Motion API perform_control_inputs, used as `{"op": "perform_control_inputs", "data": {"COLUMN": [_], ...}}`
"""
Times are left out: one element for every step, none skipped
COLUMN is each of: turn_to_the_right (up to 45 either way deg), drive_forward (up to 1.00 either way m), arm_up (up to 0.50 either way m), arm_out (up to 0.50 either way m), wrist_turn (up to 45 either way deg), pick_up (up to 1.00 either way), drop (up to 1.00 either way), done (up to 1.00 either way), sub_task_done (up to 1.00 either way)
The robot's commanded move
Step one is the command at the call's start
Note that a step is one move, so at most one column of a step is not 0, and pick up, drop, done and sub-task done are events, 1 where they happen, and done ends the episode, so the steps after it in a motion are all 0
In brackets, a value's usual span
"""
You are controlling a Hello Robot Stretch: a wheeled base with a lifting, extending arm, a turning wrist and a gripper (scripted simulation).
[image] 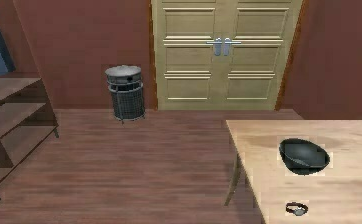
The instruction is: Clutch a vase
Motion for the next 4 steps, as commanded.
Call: {"op": "perform_control_inputs", "data": {"turn_to_the_right": [0.0,0.0,0.0,0.0], "drive_forward": [0.0,0.0,0.0,0.0], "arm_up": [0.5,0.38,0.0,0.0], "arm_out": [0.0,0.0,0.14,0.0], "wrist_turn": [0.0,0.0,0.0,45.0], "pick_up": [0.0,0.0,0.0,0.0], "drop": [0.0,0.0,0.0,0.0], "done": [0.0,0.0,0.0,0.0], "sub_task_done": [0.0,0.0,0.0,0.0]}}
